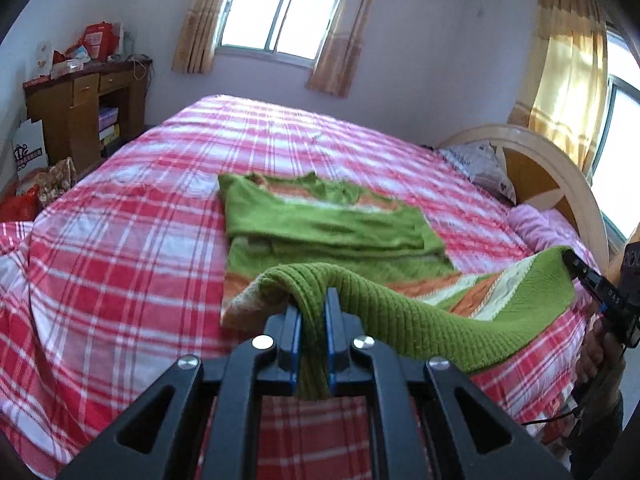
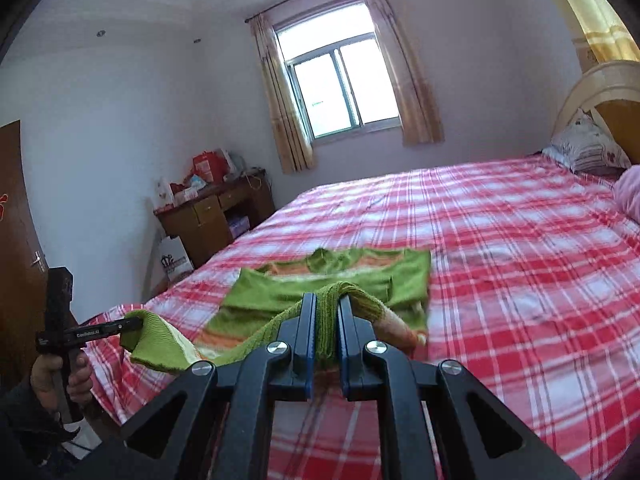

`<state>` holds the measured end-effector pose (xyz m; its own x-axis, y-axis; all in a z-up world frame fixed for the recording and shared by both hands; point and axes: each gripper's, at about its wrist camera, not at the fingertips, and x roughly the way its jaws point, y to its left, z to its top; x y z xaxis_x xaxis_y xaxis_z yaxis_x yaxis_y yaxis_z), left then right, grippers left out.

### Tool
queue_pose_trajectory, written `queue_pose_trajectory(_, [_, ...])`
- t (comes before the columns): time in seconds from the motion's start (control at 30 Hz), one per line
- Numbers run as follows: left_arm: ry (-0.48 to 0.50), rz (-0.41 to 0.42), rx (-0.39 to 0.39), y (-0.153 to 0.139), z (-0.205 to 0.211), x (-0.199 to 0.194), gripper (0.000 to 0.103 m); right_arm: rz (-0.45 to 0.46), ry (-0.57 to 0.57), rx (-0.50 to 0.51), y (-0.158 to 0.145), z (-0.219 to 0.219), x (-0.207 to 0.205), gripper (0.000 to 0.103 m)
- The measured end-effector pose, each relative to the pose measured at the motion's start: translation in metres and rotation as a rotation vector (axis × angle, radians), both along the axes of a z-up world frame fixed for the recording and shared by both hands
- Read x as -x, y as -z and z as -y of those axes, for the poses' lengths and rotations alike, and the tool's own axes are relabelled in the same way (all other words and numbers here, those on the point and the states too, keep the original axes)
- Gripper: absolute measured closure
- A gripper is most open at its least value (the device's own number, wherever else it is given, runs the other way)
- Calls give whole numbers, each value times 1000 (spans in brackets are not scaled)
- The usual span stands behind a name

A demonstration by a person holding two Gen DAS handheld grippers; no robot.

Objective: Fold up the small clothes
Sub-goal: 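Lift the hem with the left tool and fold it up toward the collar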

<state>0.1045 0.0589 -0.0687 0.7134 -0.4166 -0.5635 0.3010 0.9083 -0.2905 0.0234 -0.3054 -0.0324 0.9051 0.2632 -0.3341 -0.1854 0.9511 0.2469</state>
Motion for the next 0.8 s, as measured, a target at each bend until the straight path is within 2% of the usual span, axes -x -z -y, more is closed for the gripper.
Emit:
queue_pose_trajectory(0.3, [-35, 26, 19, -18, -1, -41, 93, 16, 6, 36, -20, -1, -43, 95])
queue_pose_trajectory(0.57, [-83, 18, 25, -31, 1, -100, 93, 10, 13, 80, -38, -4, -98, 95])
queue_pose_trajectory(0.8, [-96, 31, -14, -34, 11, -144, 93, -24, 34, 124, -39, -4, -149, 95])
